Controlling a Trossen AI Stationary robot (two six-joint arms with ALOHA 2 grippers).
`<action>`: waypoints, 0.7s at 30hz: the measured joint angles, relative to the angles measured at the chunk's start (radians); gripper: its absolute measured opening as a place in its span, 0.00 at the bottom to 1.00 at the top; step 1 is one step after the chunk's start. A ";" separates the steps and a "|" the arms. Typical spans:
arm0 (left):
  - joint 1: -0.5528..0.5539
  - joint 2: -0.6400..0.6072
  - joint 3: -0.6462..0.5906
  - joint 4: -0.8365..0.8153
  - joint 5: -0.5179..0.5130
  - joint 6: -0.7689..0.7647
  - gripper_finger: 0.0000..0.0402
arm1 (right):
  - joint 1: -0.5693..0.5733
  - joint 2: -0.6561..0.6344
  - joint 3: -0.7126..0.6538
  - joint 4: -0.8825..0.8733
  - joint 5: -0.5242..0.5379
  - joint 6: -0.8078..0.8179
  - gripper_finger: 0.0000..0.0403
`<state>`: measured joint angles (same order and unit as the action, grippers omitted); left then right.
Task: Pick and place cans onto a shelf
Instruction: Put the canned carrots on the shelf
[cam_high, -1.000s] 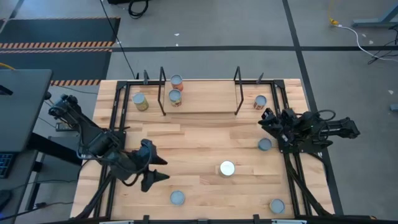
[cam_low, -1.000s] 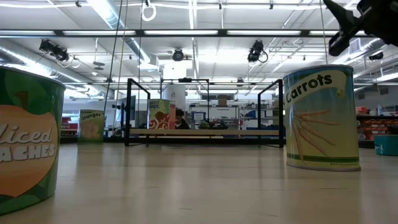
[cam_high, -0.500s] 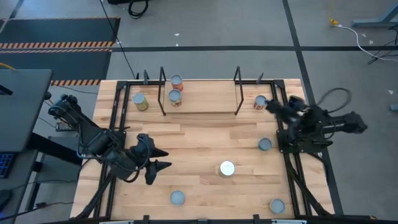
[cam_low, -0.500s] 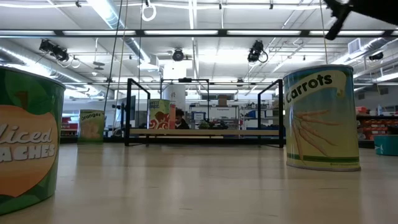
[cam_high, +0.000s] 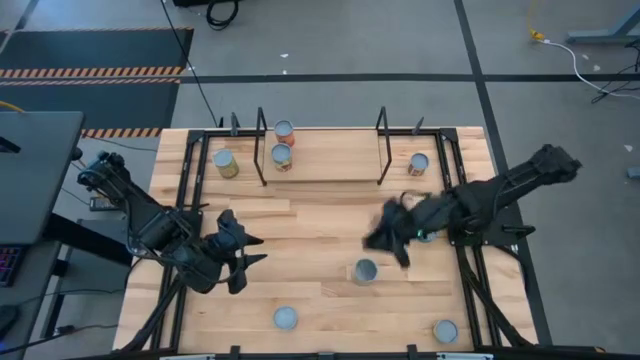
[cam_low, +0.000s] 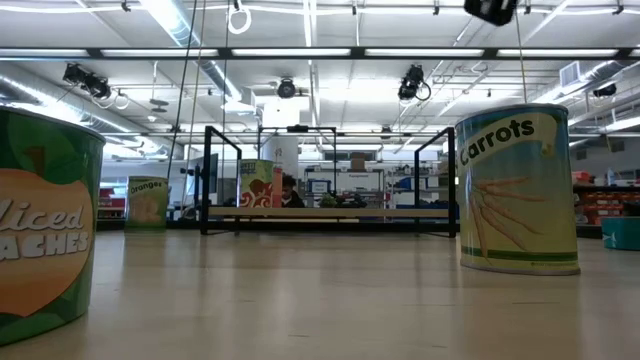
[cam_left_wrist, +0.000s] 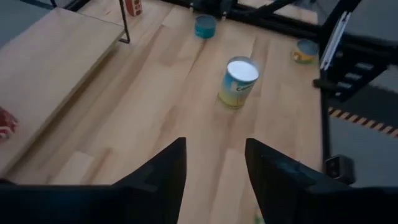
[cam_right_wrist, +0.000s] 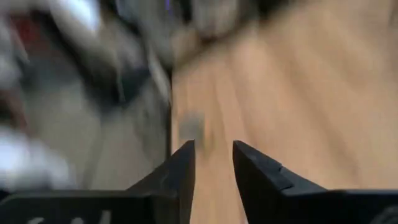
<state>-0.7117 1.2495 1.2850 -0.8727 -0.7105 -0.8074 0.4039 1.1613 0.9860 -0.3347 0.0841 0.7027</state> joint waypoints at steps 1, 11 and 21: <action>0.003 0.000 0.000 -0.002 0.000 0.011 0.42 | 0.020 0.036 0.042 -0.088 -0.039 -0.009 0.26; 0.073 0.000 0.000 -0.015 -0.003 0.134 0.42 | 0.107 0.269 0.159 -0.263 -0.162 -0.247 0.23; 0.124 0.000 0.000 -0.017 0.007 0.131 0.42 | 0.098 0.380 0.159 -0.273 -0.116 -0.520 0.72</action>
<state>-0.5874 1.2495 1.2850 -0.8896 -0.7033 -0.6765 0.5019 1.5409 1.1454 -0.6079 -0.0315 0.1826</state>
